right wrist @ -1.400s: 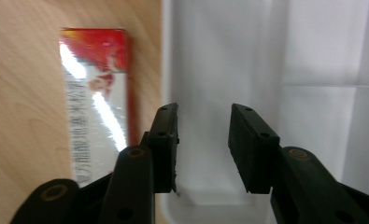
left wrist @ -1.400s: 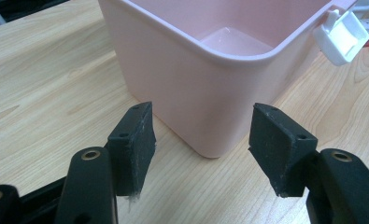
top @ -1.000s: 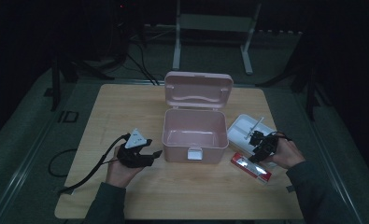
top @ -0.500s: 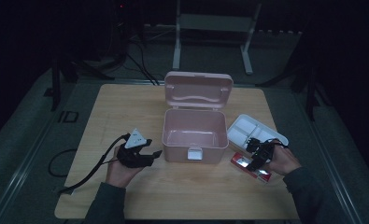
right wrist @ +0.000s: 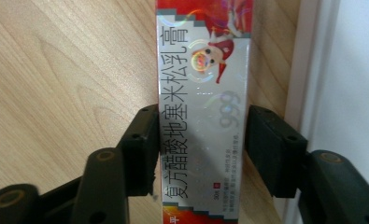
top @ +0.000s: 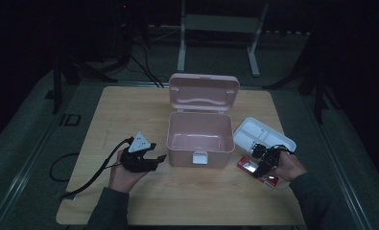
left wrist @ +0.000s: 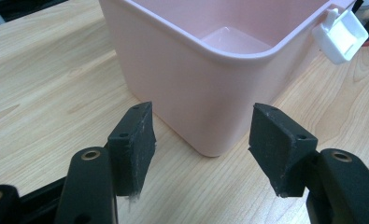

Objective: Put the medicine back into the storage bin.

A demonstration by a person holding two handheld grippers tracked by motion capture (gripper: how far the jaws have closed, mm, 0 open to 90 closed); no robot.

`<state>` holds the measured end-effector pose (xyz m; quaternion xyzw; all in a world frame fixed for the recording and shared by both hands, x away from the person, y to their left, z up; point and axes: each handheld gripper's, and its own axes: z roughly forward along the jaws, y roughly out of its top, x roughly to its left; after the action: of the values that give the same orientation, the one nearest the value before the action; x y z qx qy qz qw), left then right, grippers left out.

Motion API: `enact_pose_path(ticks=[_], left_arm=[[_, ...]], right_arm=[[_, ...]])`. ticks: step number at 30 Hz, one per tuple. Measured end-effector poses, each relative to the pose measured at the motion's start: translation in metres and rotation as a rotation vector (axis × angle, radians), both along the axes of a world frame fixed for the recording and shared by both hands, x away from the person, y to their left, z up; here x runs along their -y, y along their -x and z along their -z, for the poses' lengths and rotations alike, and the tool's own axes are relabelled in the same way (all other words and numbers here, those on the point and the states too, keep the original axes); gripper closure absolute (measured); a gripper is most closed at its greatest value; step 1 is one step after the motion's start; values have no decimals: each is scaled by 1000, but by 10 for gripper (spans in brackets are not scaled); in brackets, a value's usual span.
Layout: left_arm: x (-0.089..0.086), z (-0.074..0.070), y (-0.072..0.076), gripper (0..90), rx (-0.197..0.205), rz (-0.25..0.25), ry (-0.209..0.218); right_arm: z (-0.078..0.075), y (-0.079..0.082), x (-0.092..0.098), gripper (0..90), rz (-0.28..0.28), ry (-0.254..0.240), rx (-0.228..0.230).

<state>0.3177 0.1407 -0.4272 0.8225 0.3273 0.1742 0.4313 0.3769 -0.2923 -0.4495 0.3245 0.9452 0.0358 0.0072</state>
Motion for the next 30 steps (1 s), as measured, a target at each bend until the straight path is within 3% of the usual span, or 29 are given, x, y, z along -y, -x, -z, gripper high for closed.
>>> enact_pose_path(ticks=[12, 23, 30], left_arm=[[0, 0, 0, 402, -1, 0, 0], [0, 0, 0, 402, -1, 0, -1], [-1, -1, 0, 402, 0, 0, -2]], right_arm=[[1, -7, -10, 504, -56, 74, -45], [-2, -3, -9, 512, -86, 79, -67], [-18, 3, -9, 512, -91, 55, -56]])
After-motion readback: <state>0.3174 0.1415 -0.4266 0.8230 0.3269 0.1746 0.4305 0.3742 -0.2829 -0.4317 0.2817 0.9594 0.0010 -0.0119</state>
